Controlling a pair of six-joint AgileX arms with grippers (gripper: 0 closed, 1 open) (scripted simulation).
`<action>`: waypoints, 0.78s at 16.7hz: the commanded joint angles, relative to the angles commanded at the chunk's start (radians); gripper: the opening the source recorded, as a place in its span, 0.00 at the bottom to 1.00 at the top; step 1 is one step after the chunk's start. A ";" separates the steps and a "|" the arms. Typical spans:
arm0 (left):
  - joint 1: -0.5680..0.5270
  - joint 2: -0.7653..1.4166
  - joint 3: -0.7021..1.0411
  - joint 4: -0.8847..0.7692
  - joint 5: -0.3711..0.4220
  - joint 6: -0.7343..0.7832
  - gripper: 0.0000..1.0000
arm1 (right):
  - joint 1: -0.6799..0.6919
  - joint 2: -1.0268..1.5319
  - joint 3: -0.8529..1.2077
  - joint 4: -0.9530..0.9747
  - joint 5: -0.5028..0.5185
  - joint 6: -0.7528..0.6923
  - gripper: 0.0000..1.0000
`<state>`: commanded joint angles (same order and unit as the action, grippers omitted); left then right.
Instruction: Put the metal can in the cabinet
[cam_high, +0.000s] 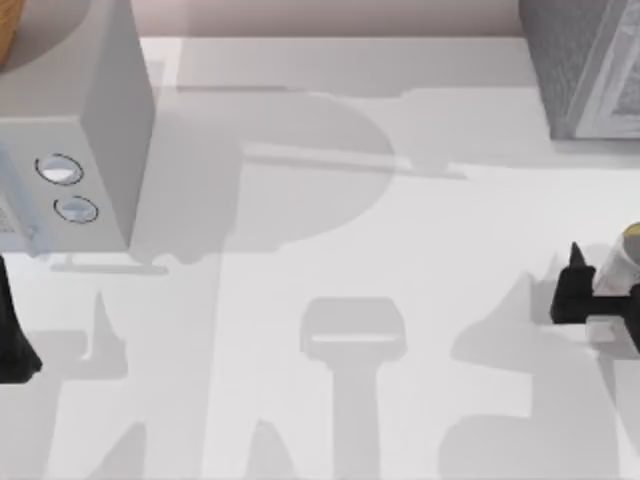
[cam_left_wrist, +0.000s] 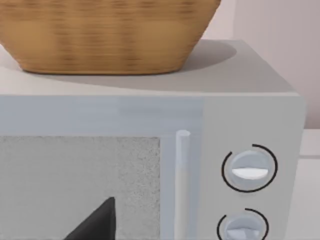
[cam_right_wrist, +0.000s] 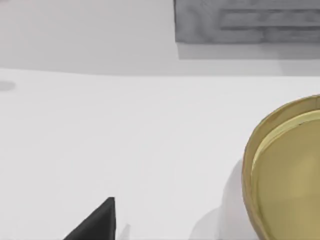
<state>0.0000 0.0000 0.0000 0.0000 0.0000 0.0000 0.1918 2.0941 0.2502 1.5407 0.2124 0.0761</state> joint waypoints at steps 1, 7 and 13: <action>0.000 0.000 0.000 0.000 0.000 0.000 1.00 | 0.000 0.001 0.001 0.000 0.000 0.000 1.00; 0.000 0.000 0.000 0.000 0.000 0.000 1.00 | 0.000 0.001 0.001 0.000 0.000 0.000 0.77; 0.000 0.000 0.000 0.000 0.000 0.000 1.00 | 0.000 0.001 0.001 0.000 0.000 0.000 0.32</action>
<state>0.0000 0.0000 0.0000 0.0000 0.0000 0.0000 0.1915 2.0947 0.2512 1.5404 0.2121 0.0760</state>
